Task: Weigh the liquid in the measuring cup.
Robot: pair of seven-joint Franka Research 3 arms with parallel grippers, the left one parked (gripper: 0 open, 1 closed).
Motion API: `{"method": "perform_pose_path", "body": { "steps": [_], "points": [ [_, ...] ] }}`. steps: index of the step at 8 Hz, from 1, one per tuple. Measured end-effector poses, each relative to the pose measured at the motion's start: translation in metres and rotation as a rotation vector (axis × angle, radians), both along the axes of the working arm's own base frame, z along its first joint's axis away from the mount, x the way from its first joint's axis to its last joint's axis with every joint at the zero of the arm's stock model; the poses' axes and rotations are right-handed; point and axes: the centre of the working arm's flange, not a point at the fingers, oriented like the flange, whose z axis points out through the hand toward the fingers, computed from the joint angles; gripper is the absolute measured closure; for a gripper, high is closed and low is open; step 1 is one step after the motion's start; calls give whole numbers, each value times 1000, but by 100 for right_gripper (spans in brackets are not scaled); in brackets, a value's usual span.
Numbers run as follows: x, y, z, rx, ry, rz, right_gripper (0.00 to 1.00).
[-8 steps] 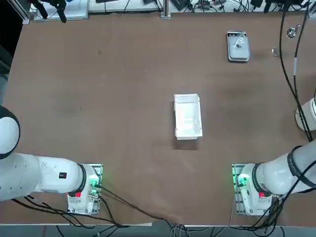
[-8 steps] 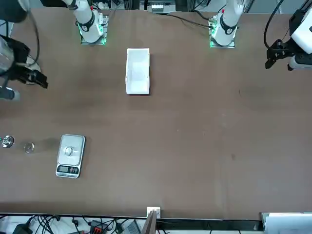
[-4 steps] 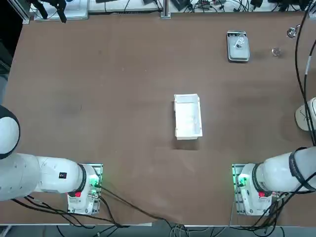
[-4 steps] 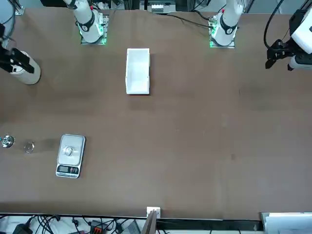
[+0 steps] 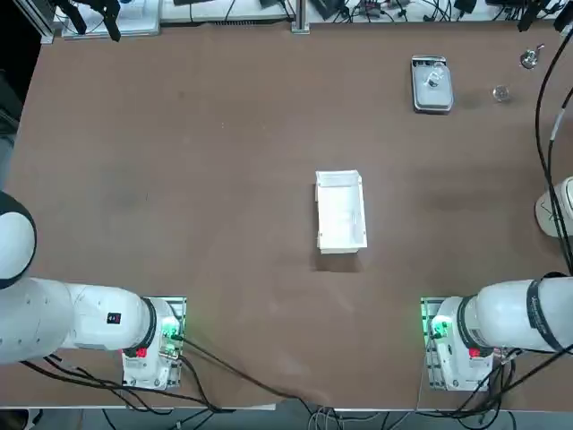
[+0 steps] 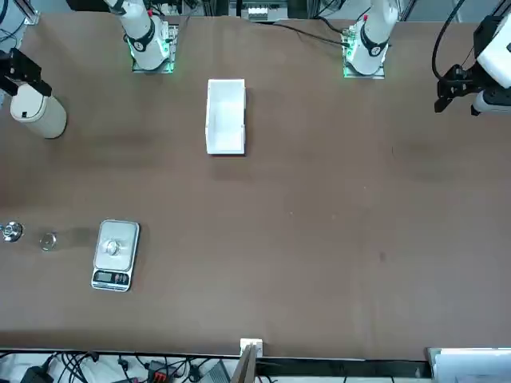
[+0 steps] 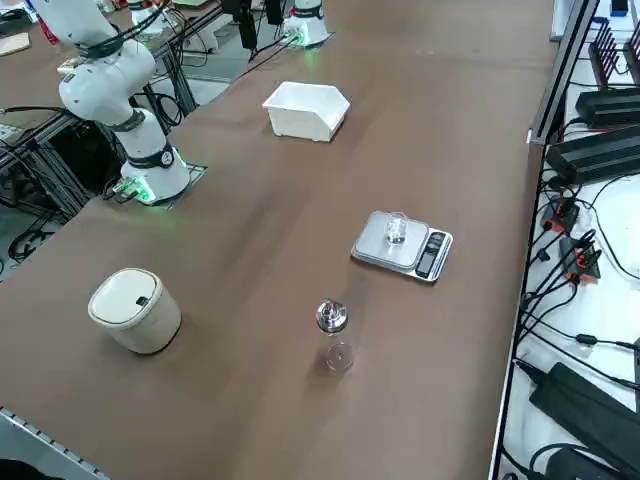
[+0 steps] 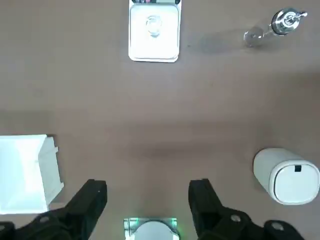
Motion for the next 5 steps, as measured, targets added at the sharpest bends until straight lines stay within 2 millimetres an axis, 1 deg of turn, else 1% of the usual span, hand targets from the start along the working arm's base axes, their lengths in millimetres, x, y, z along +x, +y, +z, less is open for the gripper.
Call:
{"method": "perform_pose_path", "body": {
  "steps": [1,3,4,5],
  "points": [
    [-6,3,0,1,-17,0,0],
    [-9,11,2,0,-34,12,0],
    [-9,21,2,-3,-36,32,0],
    [-8,37,1,-17,-37,55,0]
  ]
}}
